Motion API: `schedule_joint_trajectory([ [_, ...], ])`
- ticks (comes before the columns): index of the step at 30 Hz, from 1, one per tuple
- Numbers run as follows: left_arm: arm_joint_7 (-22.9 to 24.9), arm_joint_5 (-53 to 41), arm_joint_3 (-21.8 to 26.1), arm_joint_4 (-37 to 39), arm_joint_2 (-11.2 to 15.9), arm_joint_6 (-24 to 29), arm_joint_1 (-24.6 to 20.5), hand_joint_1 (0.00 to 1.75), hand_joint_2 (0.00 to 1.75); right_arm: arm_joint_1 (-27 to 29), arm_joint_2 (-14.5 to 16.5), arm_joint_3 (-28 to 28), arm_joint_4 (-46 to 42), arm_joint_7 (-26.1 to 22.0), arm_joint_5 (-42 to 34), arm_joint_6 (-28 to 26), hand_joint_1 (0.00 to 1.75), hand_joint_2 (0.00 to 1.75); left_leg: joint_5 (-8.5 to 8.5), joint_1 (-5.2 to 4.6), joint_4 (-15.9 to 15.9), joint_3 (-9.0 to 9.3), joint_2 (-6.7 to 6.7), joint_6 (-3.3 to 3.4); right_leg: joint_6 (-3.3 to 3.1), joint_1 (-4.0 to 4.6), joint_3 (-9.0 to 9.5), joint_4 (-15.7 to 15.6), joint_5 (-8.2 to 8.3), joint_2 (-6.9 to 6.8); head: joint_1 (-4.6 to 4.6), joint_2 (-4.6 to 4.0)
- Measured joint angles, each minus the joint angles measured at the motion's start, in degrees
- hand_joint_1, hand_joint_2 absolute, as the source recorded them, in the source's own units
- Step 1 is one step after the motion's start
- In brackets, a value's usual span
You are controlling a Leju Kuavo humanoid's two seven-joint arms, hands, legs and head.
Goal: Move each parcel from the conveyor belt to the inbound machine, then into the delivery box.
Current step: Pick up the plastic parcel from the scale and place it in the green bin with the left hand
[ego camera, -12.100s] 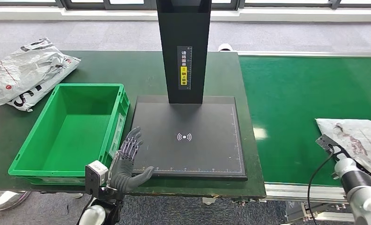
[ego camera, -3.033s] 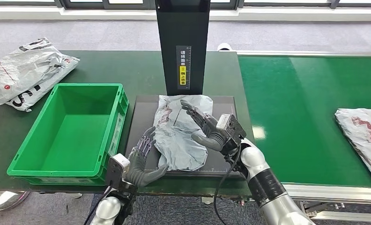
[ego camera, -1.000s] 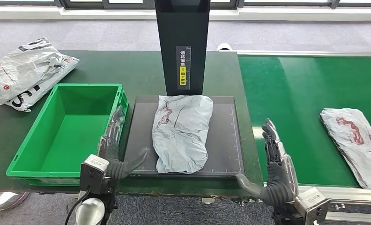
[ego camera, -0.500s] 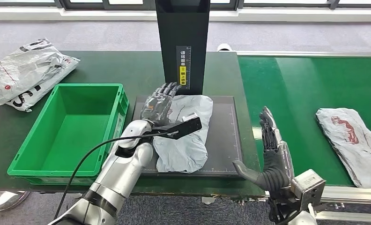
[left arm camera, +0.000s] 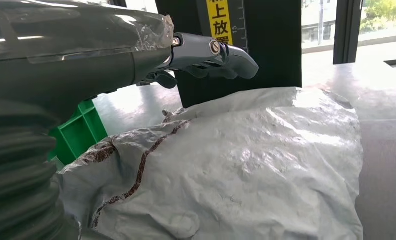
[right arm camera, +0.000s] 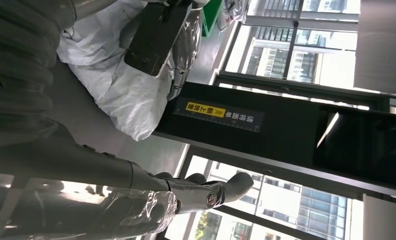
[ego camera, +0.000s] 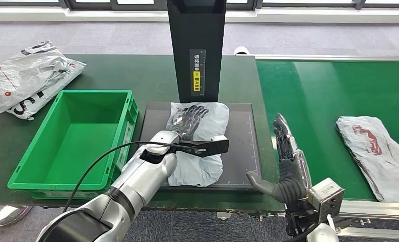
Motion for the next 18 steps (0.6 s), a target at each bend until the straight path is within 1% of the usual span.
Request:
schedule_joint_trajectory([
  [6, 0.59, -1.17, -0.1, 2.6, -0.07, -2.64, -1.07, 0.0, 1.75, -0.13, 0.11, -0.38, 0.21, -0.22, 0.06, 0.01, 0.0, 1.75, 0.0, 0.0, 0.0, 0.0, 0.0, 0.0, 0.0, 0.0, 0.0, 0.0, 0.0, 0.0, 0.0, 0.0],
  [13, 0.73, -1.4, -0.11, 2.97, -0.07, -2.96, -1.16, 0.0, 1.75, -0.17, 0.11, -0.4, 0.28, -0.23, 0.08, 0.01, 0.0, 1.75, 0.0, 0.0, 0.0, 0.0, 0.0, 0.0, 0.0, 0.0, 0.0, 0.0, 0.0, 0.0, 0.0, 0.0],
  [18, 1.1, -1.95, -0.26, 4.66, -0.07, -3.33, -1.59, 0.0, 1.75, -0.47, 0.1, -0.52, 0.77, -0.23, 0.17, -0.05, 0.0, 1.75, 0.0, 0.0, 0.0, 0.0, 0.0, 0.0, 0.0, 0.0, 0.0, 0.0, 0.0, 0.0, 0.0, 0.0],
])
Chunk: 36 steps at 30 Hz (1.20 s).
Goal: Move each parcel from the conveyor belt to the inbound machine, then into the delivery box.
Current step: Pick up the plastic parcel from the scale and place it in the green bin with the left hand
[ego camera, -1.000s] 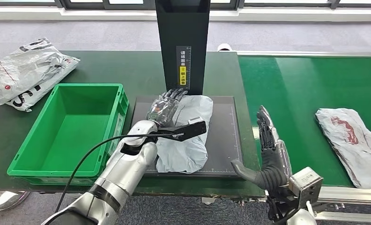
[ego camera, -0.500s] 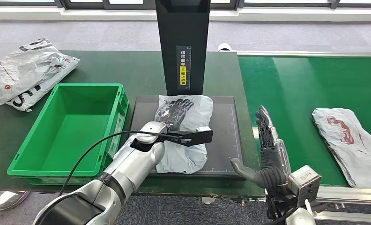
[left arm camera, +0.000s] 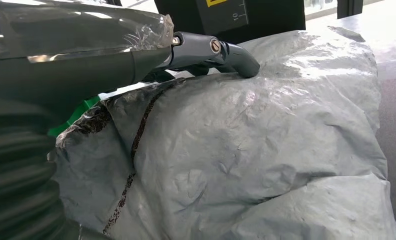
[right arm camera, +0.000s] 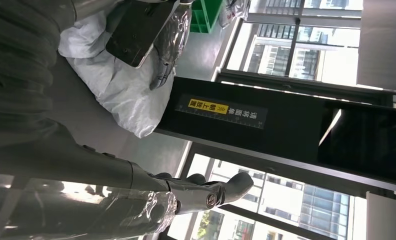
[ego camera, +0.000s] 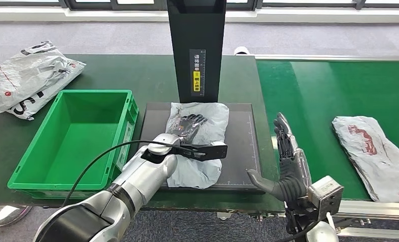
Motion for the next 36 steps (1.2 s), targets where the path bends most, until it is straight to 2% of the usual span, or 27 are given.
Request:
schedule_joint_trajectory([
  [8, 0.91, -1.12, -1.05, 2.5, 0.0, -1.5, -1.11, 0.0, 1.75, -0.23, -0.01, -0.04, 0.4, -0.05, 0.01, -0.08, 0.0, 1.75, 0.0, 0.0, 0.0, 0.0, 0.0, 0.0, 0.0, 0.0, 0.0, 0.0, 0.0, 0.0, 0.0, 0.0],
  [9, 1.03, -1.16, -1.07, 2.63, 0.01, -1.78, -1.19, 0.05, 1.75, -0.24, -0.01, -0.04, 0.43, -0.1, -0.01, -0.15, 0.0, 1.75, 0.0, 0.0, 0.0, 0.0, 0.0, 0.0, 0.0, 0.0, 0.0, 0.0, 0.0, 0.0, 0.0, 0.0],
  [10, 1.26, -1.26, -1.08, 2.84, 0.02, -2.29, -1.32, 0.36, 1.75, -0.24, -0.01, -0.04, 0.5, -0.19, -0.04, -0.26, 0.0, 1.75, 0.0, 0.0, 0.0, 0.0, 0.0, 0.0, 0.0, 0.0, 0.01, 0.0, 0.0, 0.0, 0.0, 0.0],
  [13, 2.39, -2.0, -1.12, 3.79, 0.13, -4.23, -1.89, 1.61, 1.75, -0.24, -0.01, -0.04, 0.84, -0.56, -0.18, -0.71, 0.0, 1.75, 0.0, 0.0, 0.0, 0.0, -0.01, 0.0, 0.0, 0.0, 0.01, 0.0, 0.0, 0.0, 0.0, 0.0],
  [14, 2.68, -2.23, -1.14, 4.11, 0.22, -4.67, -2.03, 1.74, 1.75, -0.22, -0.01, -0.04, 0.98, -0.71, -0.24, -0.83, 0.0, 1.75, 0.0, 0.0, -0.01, 0.0, -0.01, 0.0, 0.0, 0.0, 0.01, 0.0, 0.0, 0.0, 0.0, 0.0],
  [22, 3.1, -3.1, -1.14, 5.69, 1.3, -5.95, -3.05, 1.75, 1.75, -0.2, -0.07, -0.04, 2.49, -1.33, -0.97, -1.31, 0.0, 1.75, 0.0, 0.01, -0.02, 0.02, 0.0, 0.0, 0.0, 0.01, 0.03, 0.01, 0.0, 0.0, 0.0, 0.0],
  [36, 0.78, -3.26, -1.18, 6.27, 1.75, -5.72, -3.39, 1.75, 1.75, 0.87, -0.54, -0.04, 3.04, -1.79, -2.84, -2.14, 0.0, 1.75, 0.0, 0.0, -0.01, 0.03, -0.01, 0.0, 0.0, 0.0, 0.03, 0.01, 0.0, 0.0, 0.0, 0.0],
])
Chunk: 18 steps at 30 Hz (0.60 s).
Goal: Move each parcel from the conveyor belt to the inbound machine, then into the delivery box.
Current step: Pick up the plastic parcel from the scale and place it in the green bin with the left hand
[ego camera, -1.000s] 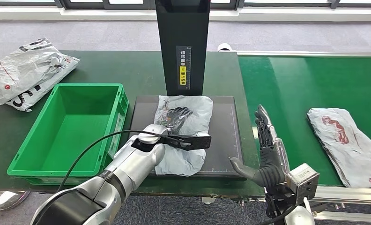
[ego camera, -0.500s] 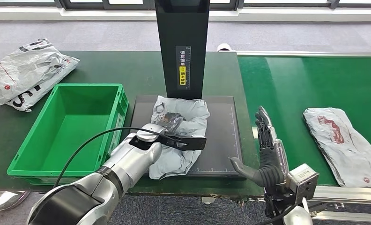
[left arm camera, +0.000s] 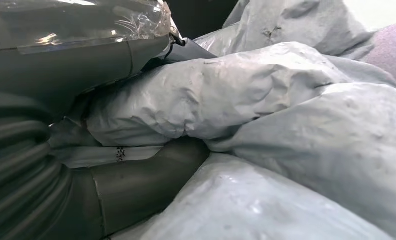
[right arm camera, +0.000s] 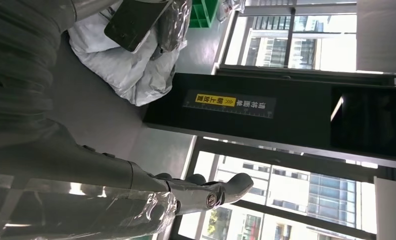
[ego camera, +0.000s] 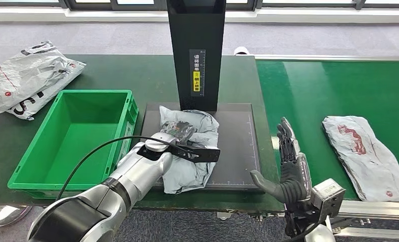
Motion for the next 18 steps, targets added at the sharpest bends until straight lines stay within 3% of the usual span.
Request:
schedule_joint_trajectory([
  [5, 0.06, 1.42, 0.01, -0.13, 0.07, 2.02, 0.01, 1.75, 1.75, 0.78, 0.02, 0.0, -0.61, 0.15, -0.26, 0.03, 0.0, 1.75, 0.0, 0.0, 0.0, 0.0, 0.0, 0.0, 0.0, 0.0, 0.0, 0.0, 0.0, 0.0, 0.0, 0.0],
  [10, -0.35, 5.41, 1.23, -4.08, 1.04, 8.46, 0.57, 1.75, 1.75, 2.58, 0.12, -0.45, -2.57, 0.48, -0.45, 0.16, 0.0, 1.75, 0.01, 0.0, 0.0, -0.03, 0.0, 0.0, 0.0, 0.0, -0.03, 0.0, 0.01, 0.0, 0.0, 0.0],
  [13, -0.39, 7.46, 3.17, -12.88, 2.23, 10.15, 2.41, 1.75, 1.75, 3.74, 0.65, -1.89, -4.04, 0.53, -0.21, 0.46, 0.0, 1.75, 0.01, 0.0, 0.0, -0.06, 0.01, 0.0, -0.01, 0.0, -0.05, 0.01, 0.0, 0.01, 0.0, 0.0],
  [18, 1.02, 9.53, 5.91, -35.55, 4.56, 10.8, 9.27, 1.75, 1.75, 4.88, 1.75, -4.4, -6.03, 0.11, 0.6, 0.15, 0.0, 1.75, -0.04, 0.0, -0.01, -0.12, 0.06, -0.05, -0.05, 0.01, -0.15, 0.02, -0.04, 0.09, 0.0, 0.0],
])
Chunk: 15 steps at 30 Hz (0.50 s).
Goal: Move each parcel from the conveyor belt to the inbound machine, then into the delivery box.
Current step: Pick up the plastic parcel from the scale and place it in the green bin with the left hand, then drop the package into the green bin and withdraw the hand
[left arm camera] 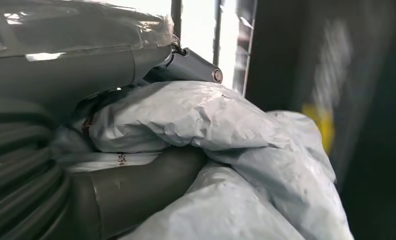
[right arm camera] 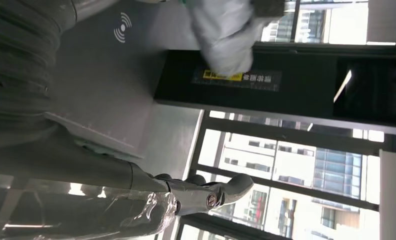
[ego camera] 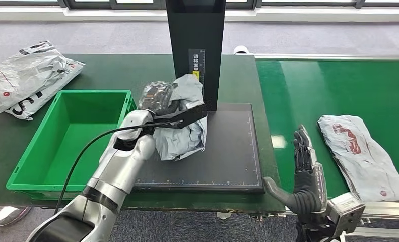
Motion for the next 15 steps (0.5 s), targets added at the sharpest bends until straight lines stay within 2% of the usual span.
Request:
schedule_joint_trajectory([
  [3, 1.33, 0.16, 1.52, -11.42, 1.67, 2.53, 3.89, 1.75, 1.75, 0.49, 0.33, -0.99, -0.96, -0.05, 0.11, -0.27, 0.0, 1.75, -0.02, 0.0, -0.01, -0.01, 0.03, -0.01, -0.01, 0.0, -0.03, 0.0, -0.04, 0.03, -0.01, 0.0],
  [7, 3.46, -2.12, 4.1, -22.41, 3.55, 6.6, 8.1, 1.75, 1.75, 1.03, 0.53, -1.62, -1.89, -0.04, 0.26, -0.96, 0.0, 1.75, -0.02, 0.01, -0.03, -0.01, 0.04, -0.01, -0.01, 0.01, -0.03, 0.0, -0.08, 0.01, -0.02, 0.0],
  [10, 5.24, -4.96, 6.27, -27.79, 4.59, 9.29, 10.55, 1.75, 1.75, 1.27, 0.56, -1.69, -2.37, -0.02, 0.29, -1.31, 0.0, 1.75, -0.02, 0.01, -0.03, 0.0, 0.04, -0.01, -0.01, 0.01, -0.03, 0.0, -0.08, 0.0, -0.02, 0.0],
  [15, 7.05, -7.73, 8.45, -32.52, 5.64, 10.62, 12.92, 1.75, 1.75, 1.41, 0.72, -1.69, -2.74, 0.06, 0.29, -1.57, 0.0, 1.75, -0.01, 0.01, -0.03, -0.01, 0.01, -0.01, -0.01, 0.01, 0.0, 0.0, -0.08, -0.05, -0.02, 0.0],
])
